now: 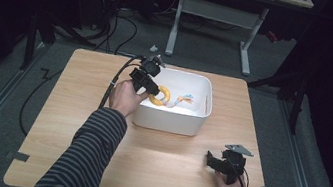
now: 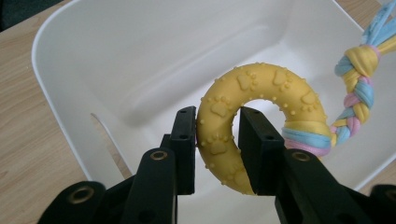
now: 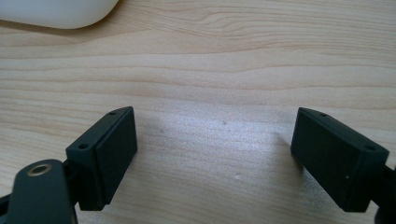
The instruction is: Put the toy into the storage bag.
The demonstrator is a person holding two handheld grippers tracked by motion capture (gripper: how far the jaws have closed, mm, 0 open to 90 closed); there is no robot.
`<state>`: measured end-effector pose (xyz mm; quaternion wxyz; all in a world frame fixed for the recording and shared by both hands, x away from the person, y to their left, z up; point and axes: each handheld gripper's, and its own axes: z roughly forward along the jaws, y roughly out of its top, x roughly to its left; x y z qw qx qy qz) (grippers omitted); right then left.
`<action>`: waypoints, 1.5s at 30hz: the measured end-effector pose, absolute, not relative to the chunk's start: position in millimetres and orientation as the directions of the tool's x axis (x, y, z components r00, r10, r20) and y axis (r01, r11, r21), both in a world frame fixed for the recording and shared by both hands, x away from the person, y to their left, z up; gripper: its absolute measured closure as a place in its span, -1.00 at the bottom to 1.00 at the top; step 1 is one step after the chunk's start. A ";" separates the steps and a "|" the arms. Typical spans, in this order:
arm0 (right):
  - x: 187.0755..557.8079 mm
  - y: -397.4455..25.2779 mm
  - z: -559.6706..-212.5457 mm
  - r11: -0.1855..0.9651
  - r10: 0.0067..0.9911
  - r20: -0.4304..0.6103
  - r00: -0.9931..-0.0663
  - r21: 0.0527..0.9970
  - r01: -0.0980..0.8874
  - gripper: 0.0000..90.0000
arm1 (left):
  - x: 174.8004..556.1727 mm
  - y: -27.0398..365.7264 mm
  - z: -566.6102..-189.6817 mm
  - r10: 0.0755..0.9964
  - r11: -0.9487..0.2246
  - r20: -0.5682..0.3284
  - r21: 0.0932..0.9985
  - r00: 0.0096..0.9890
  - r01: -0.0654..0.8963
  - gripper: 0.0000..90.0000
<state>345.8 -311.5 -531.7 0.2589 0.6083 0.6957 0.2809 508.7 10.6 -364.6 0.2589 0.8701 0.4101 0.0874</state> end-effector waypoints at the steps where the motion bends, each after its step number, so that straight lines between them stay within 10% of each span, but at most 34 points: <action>1: 345.7 -311.5 -531.7 0.102 0.992 -0.018 -0.126 0.706 0.701 -0.68 | 508.7 10.1 -365.8 0.759 -0.531 -0.061 0.518 0.649 0.670 0.51; 25: 345.8 -311.5 -531.7 0.102 0.992 -0.018 -0.126 0.706 0.701 -0.68 | 501.8 9.0 -379.3 0.734 -0.576 -0.059 0.471 0.676 0.668 0.49; 34: 345.7 -311.6 -531.7 0.102 0.992 -0.017 -0.126 0.706 0.701 -0.67 | 493.0 13.8 -369.9 0.732 -0.568 -0.040 0.515 0.680 0.642 0.00; 45: 345.7 -311.7 -531.7 0.102 0.992 -0.018 -0.127 0.707 0.700 -0.67 | 473.6 41.5 -352.8 0.750 -0.501 -0.036 0.621 0.660 0.602 -0.10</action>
